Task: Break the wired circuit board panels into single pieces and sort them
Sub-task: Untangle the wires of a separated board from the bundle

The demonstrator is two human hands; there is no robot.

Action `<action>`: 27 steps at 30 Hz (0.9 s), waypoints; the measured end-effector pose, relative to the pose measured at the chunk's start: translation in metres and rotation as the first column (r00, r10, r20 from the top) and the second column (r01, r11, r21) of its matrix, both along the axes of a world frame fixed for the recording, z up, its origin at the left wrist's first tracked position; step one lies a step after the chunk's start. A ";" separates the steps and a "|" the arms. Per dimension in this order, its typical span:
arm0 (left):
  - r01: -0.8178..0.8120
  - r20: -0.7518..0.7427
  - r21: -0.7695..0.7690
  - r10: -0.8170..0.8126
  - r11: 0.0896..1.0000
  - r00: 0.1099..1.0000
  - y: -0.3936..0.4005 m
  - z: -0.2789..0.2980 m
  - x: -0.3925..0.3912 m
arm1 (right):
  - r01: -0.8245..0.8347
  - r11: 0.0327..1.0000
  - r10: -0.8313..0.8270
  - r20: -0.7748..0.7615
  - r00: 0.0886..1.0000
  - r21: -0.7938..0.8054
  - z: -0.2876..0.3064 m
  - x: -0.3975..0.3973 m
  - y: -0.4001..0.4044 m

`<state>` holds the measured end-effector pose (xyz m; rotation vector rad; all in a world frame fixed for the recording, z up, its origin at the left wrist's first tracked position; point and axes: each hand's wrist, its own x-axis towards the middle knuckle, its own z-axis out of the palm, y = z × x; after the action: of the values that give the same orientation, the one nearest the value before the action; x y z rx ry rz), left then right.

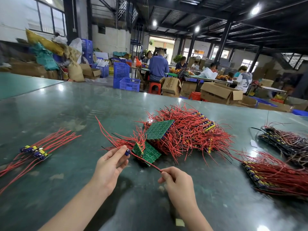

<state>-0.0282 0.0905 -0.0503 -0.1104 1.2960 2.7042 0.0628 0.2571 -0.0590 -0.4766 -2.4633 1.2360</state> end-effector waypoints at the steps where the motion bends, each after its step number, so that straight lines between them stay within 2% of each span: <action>1: -0.006 0.013 0.003 0.006 1.000 1.000 -0.001 0.000 -0.001 | 0.009 1.000 -0.009 -0.013 1.000 0.006 0.000 0.000 -0.001; 5: 0.015 0.023 0.002 -0.015 1.000 1.000 0.001 -0.001 0.002 | 0.042 0.999 -0.041 -0.152 0.988 0.001 0.002 0.003 -0.002; 7: 0.040 0.030 0.019 -0.040 0.999 0.999 0.003 -0.001 0.003 | 0.006 1.000 -0.007 -0.112 0.994 -0.013 0.006 0.005 0.000; 10: 0.078 0.051 0.046 -0.081 0.996 0.995 -0.002 0.000 0.001 | -0.093 0.994 0.092 0.010 0.996 0.053 0.009 0.006 0.001; 12: 0.149 0.079 0.036 -0.151 0.988 0.985 -0.005 0.002 0.001 | -0.207 0.971 0.204 -0.037 0.978 -0.118 0.016 0.009 -0.002; 14: 0.260 0.124 0.032 -0.261 0.965 0.957 -0.005 0.005 0.003 | -0.364 0.853 0.353 -0.099 0.930 -0.374 0.022 0.011 -0.003; 16: 0.373 0.141 0.041 -0.375 0.927 0.916 -0.003 0.006 0.006 | -0.436 0.734 0.441 -0.123 0.889 -0.520 0.026 0.011 -0.003; 22: 0.519 0.082 -0.019 -0.516 0.855 0.853 0.005 0.003 0.019 | -0.461 0.494 0.529 -0.166 0.832 -0.737 0.017 0.007 -0.018; 27: 0.542 0.045 -0.026 -0.540 0.840 0.840 0.009 0.002 0.024 | -0.408 0.383 0.487 -0.194 0.851 -0.828 0.007 0.003 -0.020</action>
<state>-0.0046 0.0990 -0.0478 0.1801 1.1499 2.1818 0.0660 0.2369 -0.0520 -0.0221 -1.8757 2.7459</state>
